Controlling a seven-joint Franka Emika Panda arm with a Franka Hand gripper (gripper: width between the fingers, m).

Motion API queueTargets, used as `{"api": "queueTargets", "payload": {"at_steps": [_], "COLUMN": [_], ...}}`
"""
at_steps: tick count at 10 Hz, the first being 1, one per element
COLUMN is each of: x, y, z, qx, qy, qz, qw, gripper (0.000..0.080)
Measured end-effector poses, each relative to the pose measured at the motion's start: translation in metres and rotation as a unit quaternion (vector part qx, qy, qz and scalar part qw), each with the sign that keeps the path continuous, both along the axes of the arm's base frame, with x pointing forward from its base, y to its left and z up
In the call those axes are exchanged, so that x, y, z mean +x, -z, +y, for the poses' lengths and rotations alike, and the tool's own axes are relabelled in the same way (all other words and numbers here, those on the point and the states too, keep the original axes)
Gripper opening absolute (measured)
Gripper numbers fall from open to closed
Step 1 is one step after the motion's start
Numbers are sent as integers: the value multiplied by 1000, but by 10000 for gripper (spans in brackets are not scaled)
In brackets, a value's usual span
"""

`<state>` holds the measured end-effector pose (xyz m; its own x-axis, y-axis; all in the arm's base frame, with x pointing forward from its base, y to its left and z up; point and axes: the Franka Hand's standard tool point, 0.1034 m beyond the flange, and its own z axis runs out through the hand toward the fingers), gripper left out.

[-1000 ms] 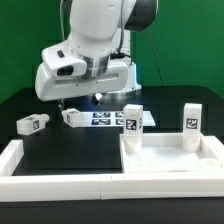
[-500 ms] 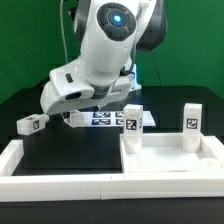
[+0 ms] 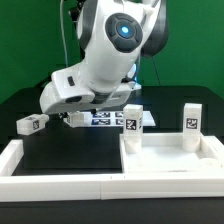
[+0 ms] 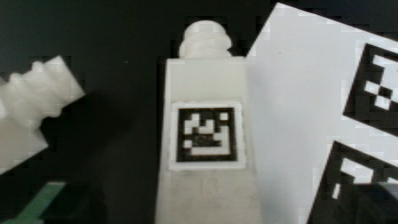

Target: Assemble square table

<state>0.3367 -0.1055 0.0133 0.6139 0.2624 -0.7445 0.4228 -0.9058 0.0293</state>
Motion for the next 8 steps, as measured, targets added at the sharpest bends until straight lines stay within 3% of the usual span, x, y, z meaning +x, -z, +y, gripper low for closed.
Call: {"api": "queueTargets", "payload": {"at_steps": [3,7,8], "x": [-8,-5,-5], "y": [3,2,2], "z": [-4,-6,-6], "qx": [12,14,14], "qy": [-8,-11,-11], "qz": [12,12,12], "qw": [1000,1000,1000], "gripper": [649,623,449]}}
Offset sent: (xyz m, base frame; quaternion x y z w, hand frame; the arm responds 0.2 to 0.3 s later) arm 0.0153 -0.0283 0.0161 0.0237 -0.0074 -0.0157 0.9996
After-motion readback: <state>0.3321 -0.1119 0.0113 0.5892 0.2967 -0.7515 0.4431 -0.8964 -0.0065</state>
